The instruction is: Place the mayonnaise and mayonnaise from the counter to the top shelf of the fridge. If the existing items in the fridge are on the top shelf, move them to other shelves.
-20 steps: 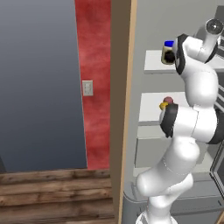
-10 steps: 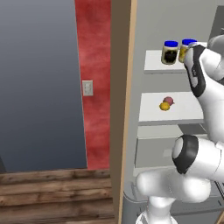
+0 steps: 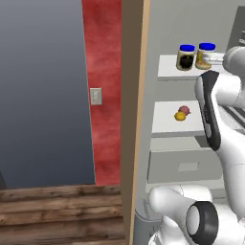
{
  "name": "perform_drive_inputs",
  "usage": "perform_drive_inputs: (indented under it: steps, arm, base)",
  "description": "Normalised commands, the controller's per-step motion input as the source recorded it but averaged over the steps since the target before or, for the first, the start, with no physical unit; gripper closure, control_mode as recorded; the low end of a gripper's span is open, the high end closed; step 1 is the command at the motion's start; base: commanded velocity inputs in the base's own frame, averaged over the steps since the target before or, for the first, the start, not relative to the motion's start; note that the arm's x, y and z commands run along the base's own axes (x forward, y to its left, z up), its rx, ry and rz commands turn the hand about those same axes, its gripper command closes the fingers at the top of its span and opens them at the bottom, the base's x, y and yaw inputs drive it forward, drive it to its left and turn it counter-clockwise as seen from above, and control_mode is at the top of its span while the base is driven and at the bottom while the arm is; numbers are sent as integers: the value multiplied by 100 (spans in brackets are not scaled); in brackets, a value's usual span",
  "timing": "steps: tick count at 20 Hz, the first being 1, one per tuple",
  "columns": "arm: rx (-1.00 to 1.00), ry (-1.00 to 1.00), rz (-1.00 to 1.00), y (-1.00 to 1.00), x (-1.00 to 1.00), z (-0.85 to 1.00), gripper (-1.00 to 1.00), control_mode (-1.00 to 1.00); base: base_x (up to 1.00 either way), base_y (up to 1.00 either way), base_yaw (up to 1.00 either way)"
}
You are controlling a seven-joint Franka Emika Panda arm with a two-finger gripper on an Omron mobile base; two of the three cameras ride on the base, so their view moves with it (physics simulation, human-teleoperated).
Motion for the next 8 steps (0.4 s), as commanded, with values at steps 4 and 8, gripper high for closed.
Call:
perform_drive_inputs:
  steps: [4,8]
  arm:
    - [-18,-1,3,57,-100,9,-100,-100]
    - [-4,-9,4,3,-100,-2,-100,-100]
  base:
    - [0,0,0]
    - [0,0,0]
